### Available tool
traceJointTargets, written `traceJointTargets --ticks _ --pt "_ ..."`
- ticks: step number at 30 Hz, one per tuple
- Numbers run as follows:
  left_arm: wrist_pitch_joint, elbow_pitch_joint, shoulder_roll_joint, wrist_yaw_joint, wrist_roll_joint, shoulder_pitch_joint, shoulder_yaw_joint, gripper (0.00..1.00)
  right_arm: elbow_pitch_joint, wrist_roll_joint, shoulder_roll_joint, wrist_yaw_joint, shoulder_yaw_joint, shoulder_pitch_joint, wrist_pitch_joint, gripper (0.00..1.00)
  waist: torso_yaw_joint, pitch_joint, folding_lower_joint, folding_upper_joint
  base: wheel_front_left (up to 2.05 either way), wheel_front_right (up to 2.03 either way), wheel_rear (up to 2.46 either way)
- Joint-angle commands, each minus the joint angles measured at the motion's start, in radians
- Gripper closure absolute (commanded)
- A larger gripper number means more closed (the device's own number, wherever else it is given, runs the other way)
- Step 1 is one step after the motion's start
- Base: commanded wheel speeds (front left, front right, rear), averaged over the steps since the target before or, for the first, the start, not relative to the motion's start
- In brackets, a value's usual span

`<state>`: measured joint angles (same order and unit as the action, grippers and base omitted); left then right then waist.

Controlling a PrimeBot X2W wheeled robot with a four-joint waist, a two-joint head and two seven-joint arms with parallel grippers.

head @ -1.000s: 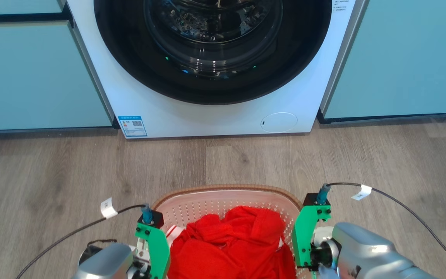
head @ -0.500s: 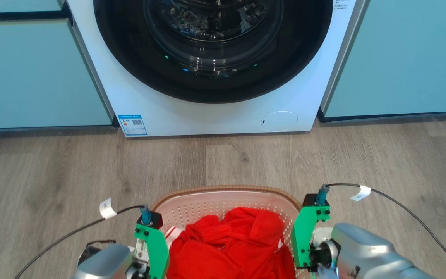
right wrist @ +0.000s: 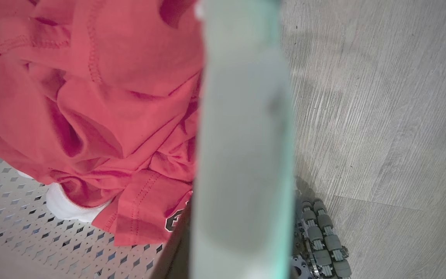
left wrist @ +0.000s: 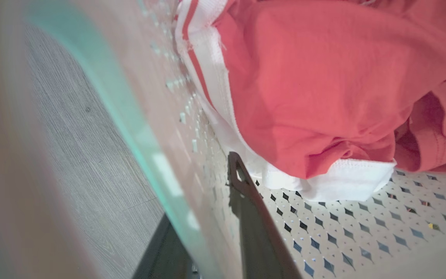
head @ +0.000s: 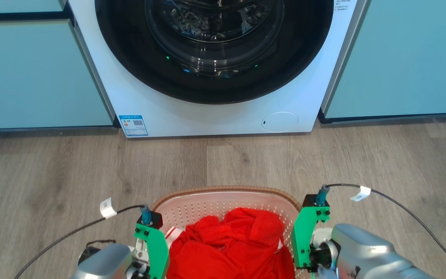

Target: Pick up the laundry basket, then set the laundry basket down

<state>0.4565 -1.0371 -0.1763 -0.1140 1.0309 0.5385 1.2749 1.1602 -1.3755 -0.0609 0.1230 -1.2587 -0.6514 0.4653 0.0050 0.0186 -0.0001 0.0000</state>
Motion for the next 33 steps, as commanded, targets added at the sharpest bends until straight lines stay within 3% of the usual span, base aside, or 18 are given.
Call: traceJointTargets --ticks 1,33 --pt "0.013 0.021 -0.023 -0.017 -0.023 0.054 0.005 1.00 -0.021 0.006 0.011 0.008 -0.007 -0.039 -0.011 1.00 0.000 0.001 0.0001 0.0000 0.00 0.00 0.00" --pt "0.007 0.010 -0.018 -0.017 -0.026 0.056 0.005 1.00 -0.018 -0.008 0.011 0.008 -0.014 -0.038 -0.015 1.00 0.004 -0.002 0.0001 0.0000 0.00 0.00 0.00"
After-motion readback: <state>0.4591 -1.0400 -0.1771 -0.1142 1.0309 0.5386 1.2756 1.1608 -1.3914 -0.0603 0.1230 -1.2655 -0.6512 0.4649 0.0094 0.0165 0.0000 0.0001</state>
